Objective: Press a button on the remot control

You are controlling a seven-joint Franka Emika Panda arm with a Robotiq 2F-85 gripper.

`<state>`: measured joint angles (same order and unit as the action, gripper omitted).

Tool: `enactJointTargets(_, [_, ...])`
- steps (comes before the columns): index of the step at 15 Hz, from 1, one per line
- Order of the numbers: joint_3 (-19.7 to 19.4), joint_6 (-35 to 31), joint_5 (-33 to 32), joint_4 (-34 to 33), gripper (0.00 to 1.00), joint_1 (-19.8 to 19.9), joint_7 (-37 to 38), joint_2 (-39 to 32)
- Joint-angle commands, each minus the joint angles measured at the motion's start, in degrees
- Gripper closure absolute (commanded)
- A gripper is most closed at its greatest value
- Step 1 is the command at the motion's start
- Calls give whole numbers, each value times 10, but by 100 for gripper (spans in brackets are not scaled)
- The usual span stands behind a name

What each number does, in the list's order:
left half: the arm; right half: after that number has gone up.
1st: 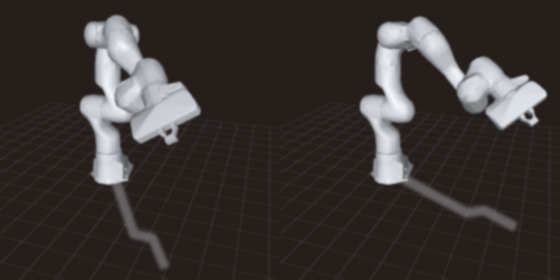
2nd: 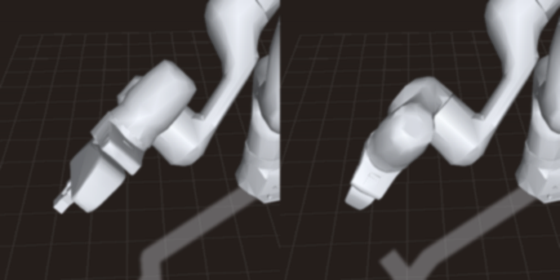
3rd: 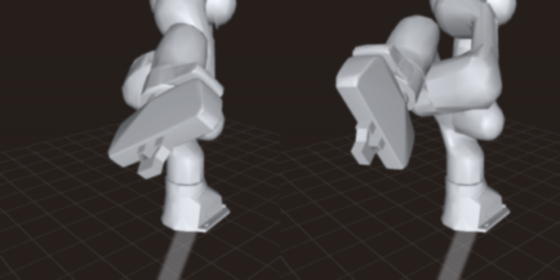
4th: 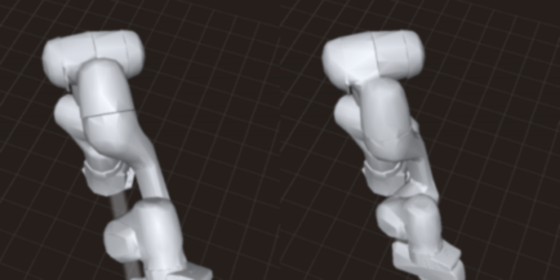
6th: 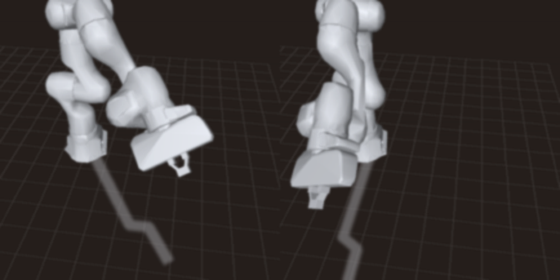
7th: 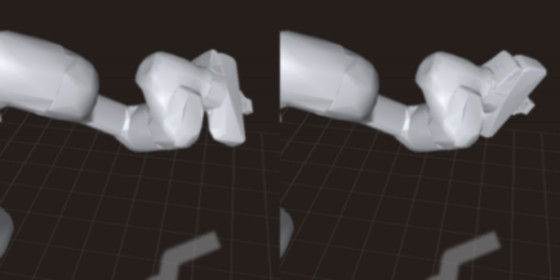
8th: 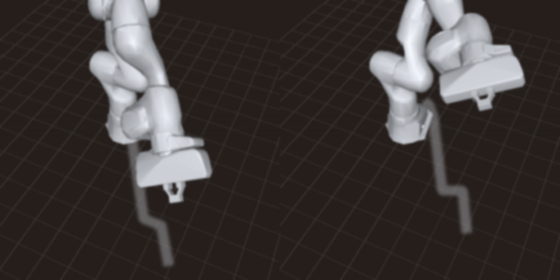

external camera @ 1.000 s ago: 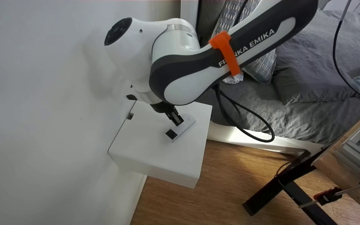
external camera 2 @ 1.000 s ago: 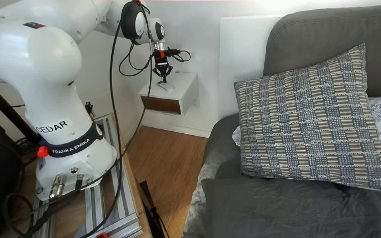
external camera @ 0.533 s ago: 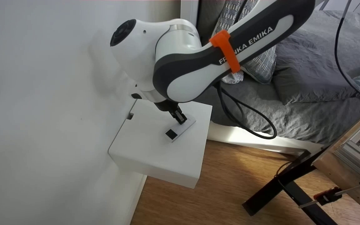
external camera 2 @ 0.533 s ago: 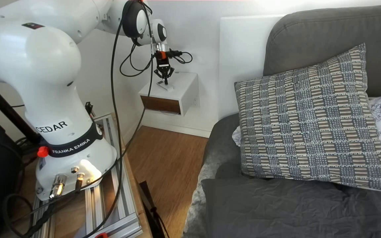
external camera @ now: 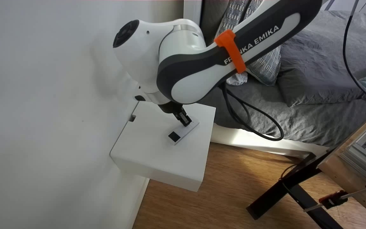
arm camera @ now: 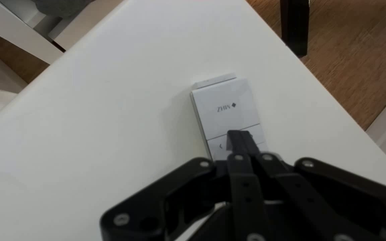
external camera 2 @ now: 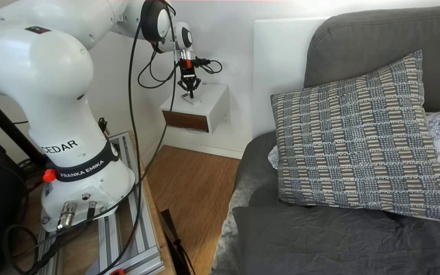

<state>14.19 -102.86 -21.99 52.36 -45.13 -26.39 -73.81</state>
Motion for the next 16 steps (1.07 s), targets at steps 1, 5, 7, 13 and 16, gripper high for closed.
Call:
enactJointTargets(1, [2, -6, 2, 18, 97, 3, 5, 14])
enactJointTargets(5, [3, -10, 2, 15, 97, 3, 3, 13])
enactJointTargets(7, [3, -9, 1, 11, 97, 2, 2, 11])
enactJointTargets(13, [4, -6, 2, -1, 97, 1, -4, 3])
enactJointTargets(16, [4, -6, 2, -6, 97, 0, -7, -1])
